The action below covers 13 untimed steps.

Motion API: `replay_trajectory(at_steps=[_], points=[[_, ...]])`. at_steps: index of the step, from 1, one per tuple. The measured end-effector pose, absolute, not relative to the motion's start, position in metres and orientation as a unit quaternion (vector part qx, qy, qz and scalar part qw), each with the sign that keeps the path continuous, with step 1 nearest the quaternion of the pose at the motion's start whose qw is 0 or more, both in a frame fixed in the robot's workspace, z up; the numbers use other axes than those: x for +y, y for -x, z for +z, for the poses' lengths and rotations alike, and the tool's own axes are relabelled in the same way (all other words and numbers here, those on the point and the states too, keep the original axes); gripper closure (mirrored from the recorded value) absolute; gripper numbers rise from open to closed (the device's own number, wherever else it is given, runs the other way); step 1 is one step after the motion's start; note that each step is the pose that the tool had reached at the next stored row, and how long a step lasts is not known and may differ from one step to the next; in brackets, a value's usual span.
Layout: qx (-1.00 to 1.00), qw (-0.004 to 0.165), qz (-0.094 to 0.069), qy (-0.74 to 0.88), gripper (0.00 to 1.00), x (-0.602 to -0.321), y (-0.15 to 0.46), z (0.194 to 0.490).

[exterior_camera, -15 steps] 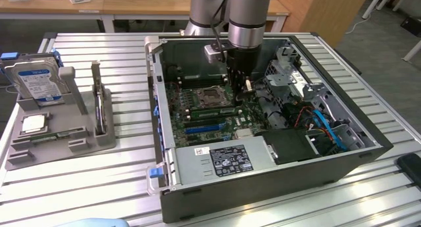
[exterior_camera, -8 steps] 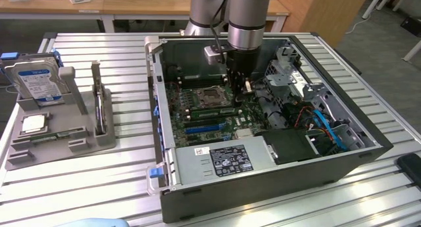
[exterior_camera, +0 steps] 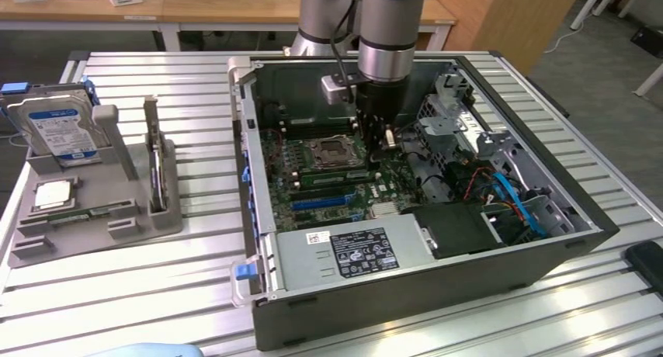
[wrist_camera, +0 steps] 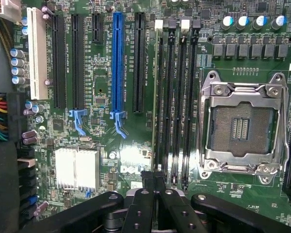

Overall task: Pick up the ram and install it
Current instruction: 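Press down the ram until it locks into place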

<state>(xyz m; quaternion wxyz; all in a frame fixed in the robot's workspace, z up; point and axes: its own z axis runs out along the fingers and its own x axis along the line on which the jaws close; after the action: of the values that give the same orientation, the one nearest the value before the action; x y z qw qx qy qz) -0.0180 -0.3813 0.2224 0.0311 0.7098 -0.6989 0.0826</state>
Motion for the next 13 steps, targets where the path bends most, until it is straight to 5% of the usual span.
replay_trajectory(at_steps=[13], points=[[-0.699,0.031,0.082,-0.71,0.9,-0.3813,0.0181,0.2225]])
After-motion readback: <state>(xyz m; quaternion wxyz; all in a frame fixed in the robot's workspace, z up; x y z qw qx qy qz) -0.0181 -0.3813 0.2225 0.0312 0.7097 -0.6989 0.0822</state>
